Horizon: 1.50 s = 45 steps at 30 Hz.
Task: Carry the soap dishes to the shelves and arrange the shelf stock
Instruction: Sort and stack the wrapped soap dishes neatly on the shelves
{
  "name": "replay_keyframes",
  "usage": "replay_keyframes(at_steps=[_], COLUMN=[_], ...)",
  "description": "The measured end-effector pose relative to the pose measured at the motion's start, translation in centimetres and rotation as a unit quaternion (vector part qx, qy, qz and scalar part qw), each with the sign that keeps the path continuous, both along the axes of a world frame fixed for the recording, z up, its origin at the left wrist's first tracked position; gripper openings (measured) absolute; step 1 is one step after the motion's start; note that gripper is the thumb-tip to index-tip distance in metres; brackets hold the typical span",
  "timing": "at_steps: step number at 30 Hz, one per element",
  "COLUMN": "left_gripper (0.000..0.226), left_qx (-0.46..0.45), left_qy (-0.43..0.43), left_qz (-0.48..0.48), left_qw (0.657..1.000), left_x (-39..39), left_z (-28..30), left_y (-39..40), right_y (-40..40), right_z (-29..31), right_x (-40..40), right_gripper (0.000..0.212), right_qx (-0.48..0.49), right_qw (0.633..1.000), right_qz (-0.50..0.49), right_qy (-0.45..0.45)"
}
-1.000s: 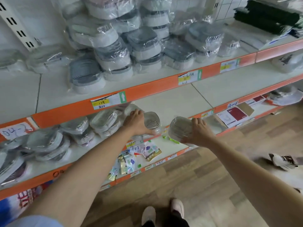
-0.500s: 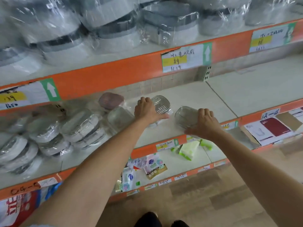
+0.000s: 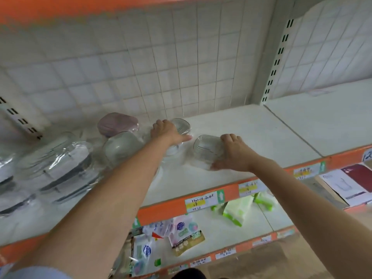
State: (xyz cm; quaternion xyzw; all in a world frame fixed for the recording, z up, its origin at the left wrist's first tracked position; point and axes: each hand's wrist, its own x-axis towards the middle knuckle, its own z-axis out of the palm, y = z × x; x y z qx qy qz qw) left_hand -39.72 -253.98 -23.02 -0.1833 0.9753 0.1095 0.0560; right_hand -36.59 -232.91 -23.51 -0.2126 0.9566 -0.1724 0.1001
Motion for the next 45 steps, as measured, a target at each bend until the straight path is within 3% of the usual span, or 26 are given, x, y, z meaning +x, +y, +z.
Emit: replay_keyframes(at_steps=[11, 16, 28, 34, 40, 45], left_gripper=[0.093, 0.078, 0.051, 0.043, 0.032, 0.045], left_qx=[-0.073, -0.088, -0.090, -0.052, -0.009, -0.001], left_qy=[0.021, 0.028, -0.087, -0.137, -0.184, -0.226], left_qz=[-0.097, -0.149, -0.309, -0.265, -0.218, -0.212], left_qw=[0.992, 0.985, 0.943, 0.953, 0.958, 0.951], left_x=[0.9, 3.4, 14.0, 19.9, 25.1, 28.8], left_z=[2.5, 4.0, 9.2, 12.4, 15.3, 17.7], left_y=[0.4, 1.4, 3.6, 1.9, -1.2, -3.9], right_y=[-0.6, -0.1, 1.6, -0.1, -3.1, -5.4], right_z=[2.0, 3.8, 9.6, 12.6, 15.4, 18.3], right_x=[0.2, 1.5, 7.8, 12.2, 16.5, 20.0], right_gripper=[0.108, 0.085, 0.060, 0.056, 0.057, 0.057], right_qx=[0.043, 0.027, 0.060, 0.067, 0.085, 0.076], right_qw=[0.999, 0.997, 0.997, 0.988, 0.977, 0.976], right_qz=[0.004, 0.006, 0.054, 0.108, 0.175, 0.188], right_qy=[-0.004, 0.068, -0.019, -0.083, -0.086, -0.076])
